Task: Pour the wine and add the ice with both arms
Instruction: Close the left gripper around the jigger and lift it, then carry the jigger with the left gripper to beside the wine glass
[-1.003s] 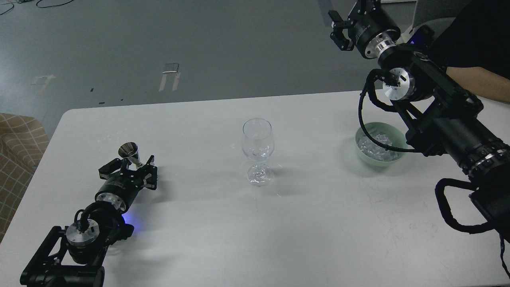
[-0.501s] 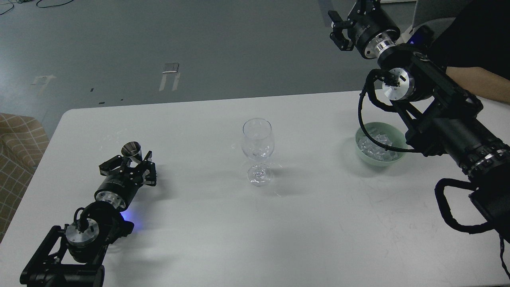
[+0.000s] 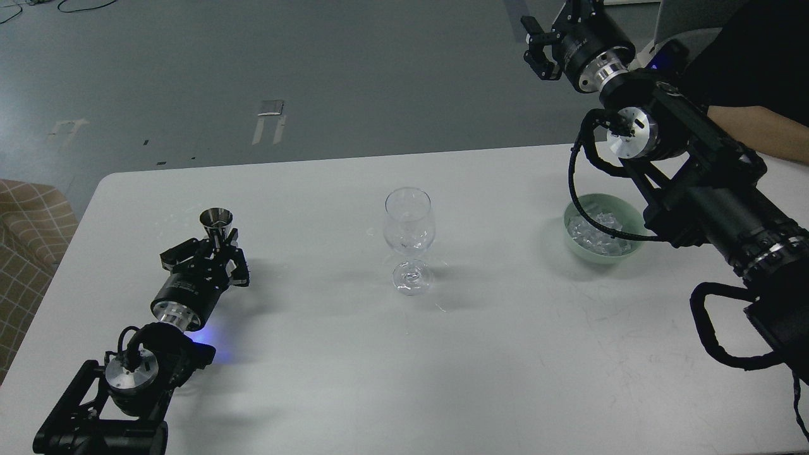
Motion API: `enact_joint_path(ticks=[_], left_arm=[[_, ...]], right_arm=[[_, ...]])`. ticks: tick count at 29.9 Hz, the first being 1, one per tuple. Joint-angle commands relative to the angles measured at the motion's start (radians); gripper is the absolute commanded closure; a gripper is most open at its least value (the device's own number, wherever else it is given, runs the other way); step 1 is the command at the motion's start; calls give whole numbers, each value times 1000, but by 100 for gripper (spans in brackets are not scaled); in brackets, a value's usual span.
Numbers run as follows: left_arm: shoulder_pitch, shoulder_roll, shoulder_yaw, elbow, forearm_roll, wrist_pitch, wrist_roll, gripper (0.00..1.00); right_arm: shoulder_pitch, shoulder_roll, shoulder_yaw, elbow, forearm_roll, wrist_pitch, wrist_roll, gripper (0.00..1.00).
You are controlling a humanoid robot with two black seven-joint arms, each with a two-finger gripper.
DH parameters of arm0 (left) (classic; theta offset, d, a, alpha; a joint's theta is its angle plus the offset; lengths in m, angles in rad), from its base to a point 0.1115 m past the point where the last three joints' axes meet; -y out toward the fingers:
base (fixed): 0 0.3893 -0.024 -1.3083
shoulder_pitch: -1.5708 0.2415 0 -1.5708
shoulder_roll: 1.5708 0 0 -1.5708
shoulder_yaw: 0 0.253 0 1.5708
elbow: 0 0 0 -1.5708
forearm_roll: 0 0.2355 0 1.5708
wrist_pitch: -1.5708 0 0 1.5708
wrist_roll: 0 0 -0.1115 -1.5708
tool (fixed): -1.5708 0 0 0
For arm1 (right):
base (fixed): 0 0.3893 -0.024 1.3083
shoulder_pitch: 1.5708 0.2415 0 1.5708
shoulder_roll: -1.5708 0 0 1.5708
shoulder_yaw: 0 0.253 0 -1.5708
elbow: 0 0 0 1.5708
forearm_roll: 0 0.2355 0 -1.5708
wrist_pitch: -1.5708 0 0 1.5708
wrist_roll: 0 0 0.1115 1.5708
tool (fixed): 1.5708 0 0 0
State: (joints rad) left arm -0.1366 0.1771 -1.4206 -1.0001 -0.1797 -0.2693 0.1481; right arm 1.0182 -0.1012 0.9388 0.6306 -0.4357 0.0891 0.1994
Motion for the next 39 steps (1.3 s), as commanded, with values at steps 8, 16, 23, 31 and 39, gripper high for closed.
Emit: enact_joint_path(ticks=[8, 16, 23, 31, 39], left_arm=[[-6, 2, -1, -2, 0, -34, -7, 91], [-28, 4, 2, -15, 3, -36, -4, 91], [-38, 12, 8, -52, 3, -22, 2, 91], [-37, 64, 110, -207, 3, 39, 4, 91], [-32, 107, 172, -337, 2, 91, 45, 91]], right_arm=[[-1, -6, 0, -9, 0, -18, -3, 0], [-39, -28, 0, -9, 3, -57, -12, 0], [-81, -87, 9, -5, 9, -91, -14, 0], [-142, -130, 77, 0, 20, -92, -14, 0], [-168, -130, 80, 3, 20, -92, -14, 0]])
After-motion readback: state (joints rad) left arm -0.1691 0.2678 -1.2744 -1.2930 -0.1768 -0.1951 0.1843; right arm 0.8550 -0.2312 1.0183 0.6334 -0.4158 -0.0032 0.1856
